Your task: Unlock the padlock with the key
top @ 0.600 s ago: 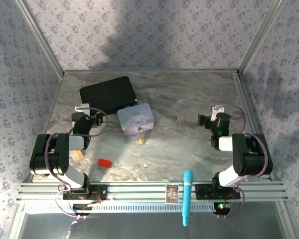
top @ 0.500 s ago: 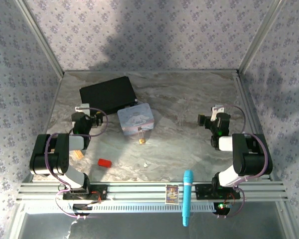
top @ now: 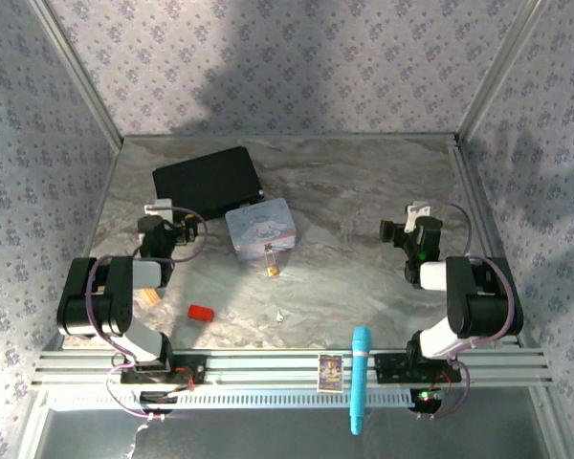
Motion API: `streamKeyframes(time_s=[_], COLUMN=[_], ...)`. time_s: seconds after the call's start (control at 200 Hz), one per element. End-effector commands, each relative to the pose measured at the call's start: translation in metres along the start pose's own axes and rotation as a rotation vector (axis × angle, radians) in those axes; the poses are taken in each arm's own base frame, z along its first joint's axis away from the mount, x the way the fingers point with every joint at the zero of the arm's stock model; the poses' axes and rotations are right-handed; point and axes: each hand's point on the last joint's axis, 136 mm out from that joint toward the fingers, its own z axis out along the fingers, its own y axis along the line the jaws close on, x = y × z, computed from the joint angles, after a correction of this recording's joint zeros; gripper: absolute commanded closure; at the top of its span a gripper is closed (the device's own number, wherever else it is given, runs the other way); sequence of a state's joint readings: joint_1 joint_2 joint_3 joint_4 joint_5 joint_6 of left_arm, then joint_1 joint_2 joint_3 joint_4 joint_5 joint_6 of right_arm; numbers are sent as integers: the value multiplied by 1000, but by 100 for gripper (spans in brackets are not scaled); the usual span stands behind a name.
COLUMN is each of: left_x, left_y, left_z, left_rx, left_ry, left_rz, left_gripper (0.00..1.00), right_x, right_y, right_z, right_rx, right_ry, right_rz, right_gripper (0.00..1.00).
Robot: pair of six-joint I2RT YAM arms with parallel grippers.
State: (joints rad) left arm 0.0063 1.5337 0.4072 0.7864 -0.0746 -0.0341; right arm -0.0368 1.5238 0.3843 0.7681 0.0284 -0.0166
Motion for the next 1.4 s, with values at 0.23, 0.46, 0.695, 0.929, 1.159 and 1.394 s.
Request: streamKeyframes(time_s=[0.23, 0.46, 0.695, 0.929, 1.159, 1.394], left_x=[-9, -9, -10, -17, -41, -76], left_y=[0, 0, -1, 0, -2, -1], left_z=[1, 1, 1, -1, -29, -62], left_rx=[10, 9, 10, 8, 5, 13], left_ry=[-28, -28, -30, -24, -76, -63], left_rz=[1, 2, 2, 2, 10, -222], left_gripper=[0, 0, 0, 0, 0, 0], right_x=[-15, -14, -14, -22, -41, -77], right_y=[1, 2, 1, -2, 1, 0], right_z=[1, 1, 1, -2, -19, -60], right_rx=[-9, -15, -12, -8, -21, -31], right_ry=[-38, -37, -38, -33, -38, -40], right_rz=[-11, -10, -9, 4, -3, 198], right_gripper=[1, 1, 1, 1, 1, 1])
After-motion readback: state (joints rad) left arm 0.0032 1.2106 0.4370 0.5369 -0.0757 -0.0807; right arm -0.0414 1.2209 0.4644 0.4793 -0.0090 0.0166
